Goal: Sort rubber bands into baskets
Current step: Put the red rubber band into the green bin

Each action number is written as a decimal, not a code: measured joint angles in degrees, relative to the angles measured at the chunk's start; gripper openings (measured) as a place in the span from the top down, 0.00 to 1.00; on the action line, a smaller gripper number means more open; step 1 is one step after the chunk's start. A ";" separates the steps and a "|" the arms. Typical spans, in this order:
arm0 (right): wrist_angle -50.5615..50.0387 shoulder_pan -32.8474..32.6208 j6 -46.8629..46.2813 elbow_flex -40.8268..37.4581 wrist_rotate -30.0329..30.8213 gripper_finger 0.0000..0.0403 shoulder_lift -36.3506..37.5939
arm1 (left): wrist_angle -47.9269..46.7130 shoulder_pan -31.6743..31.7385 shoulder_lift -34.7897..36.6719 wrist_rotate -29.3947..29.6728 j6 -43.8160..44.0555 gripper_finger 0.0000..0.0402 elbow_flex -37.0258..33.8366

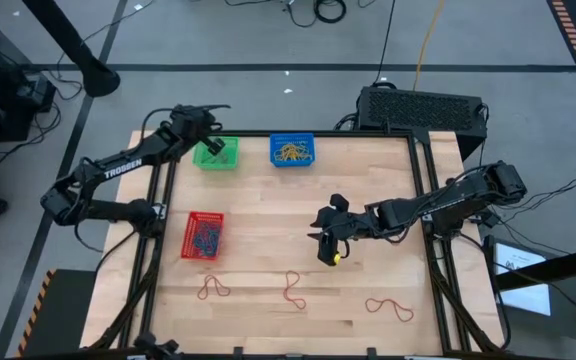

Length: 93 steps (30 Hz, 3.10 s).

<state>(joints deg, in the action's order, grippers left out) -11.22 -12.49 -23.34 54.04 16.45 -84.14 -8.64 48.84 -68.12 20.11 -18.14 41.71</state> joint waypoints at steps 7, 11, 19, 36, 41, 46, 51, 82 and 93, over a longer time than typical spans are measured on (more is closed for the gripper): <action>0.00 0.00 -0.01 0.00 0.00 0.69 0.00 | -1.19 -0.59 -1.19 -4.52 2.84 1.00 -0.93; 0.00 0.00 -0.04 0.00 0.00 0.69 0.00 | -1.71 -0.59 -3.51 -5.34 4.83 0.97 -2.16; -0.07 0.00 -1.07 0.00 0.00 0.69 0.00 | -6.59 -0.77 -5.31 -5.48 5.34 0.81 -2.45; -0.24 0.00 -1.74 0.00 0.00 0.69 0.00 | -20.87 -5.02 -4.78 -12.10 9.68 0.45 2.28; -0.24 0.00 -1.68 0.00 0.00 0.69 0.00 | -18.42 -10.27 -3.39 -34.22 10.22 0.45 3.63; -0.24 0.00 -1.94 -0.02 -0.02 0.69 0.00 | -13.50 -22.20 -4.14 -44.73 10.66 0.45 3.62; -0.23 0.00 -3.00 -0.02 -0.02 0.69 0.00 | -4.65 -38.14 -6.38 -43.71 11.42 0.45 2.63; -0.18 -9.52 -12.04 -0.04 4.93 0.69 -0.01 | 25.89 -66.97 -47.67 -38.89 6.48 0.45 14.32; 0.00 -10.12 -11.97 -0.04 7.81 0.69 -0.02 | 21.96 -67.36 -47.36 -38.23 2.34 0.81 14.38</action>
<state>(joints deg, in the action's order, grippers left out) -11.22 -22.61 -35.31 54.00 24.26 -84.16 13.32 -18.52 -115.48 -18.12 -15.79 56.10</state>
